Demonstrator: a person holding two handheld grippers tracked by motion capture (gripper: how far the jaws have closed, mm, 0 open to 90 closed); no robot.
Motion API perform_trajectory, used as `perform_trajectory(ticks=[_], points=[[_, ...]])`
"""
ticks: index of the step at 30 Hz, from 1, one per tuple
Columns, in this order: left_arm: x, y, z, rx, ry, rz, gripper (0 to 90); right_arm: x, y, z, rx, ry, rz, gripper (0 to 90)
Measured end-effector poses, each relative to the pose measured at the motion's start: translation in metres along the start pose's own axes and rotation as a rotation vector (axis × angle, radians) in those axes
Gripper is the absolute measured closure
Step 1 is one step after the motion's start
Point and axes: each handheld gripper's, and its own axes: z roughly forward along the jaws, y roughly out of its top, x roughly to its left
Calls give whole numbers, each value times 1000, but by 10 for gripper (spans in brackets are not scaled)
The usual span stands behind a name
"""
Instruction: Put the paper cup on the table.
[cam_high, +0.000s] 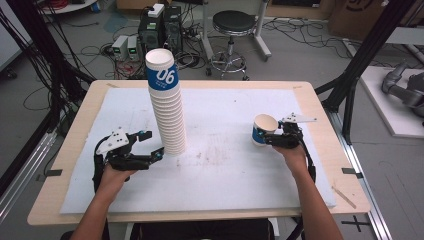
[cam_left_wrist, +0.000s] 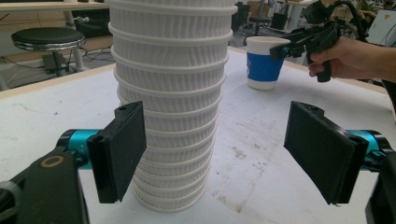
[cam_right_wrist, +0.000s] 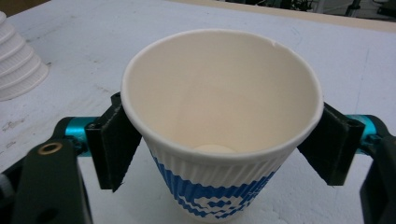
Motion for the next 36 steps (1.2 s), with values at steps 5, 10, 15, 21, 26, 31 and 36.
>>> perform_trajectory(ticks=[5,10,15,21,26,31,36], points=[[1,0,0,2,0,-4,207,4,-5,1,34,-6,-16,194],[2,-1,-2,2,5,-7,207,3,-15,-1,65,-12,-12,195],[3,-1,-3,-3,14,-11,207,5,-16,-9,96,-9,-28,195],[6,-1,-6,-16,27,-22,207,9,-16,-28,90,-30,-46,195],[7,-1,-8,-27,45,-26,207,12,-19,-53,23,-31,-49,195],[9,0,-8,-38,51,-26,207,22,-16,-73,-52,-7,-87,195],[12,1,-7,-39,56,-26,207,29,-14,-89,-114,4,-102,195]])
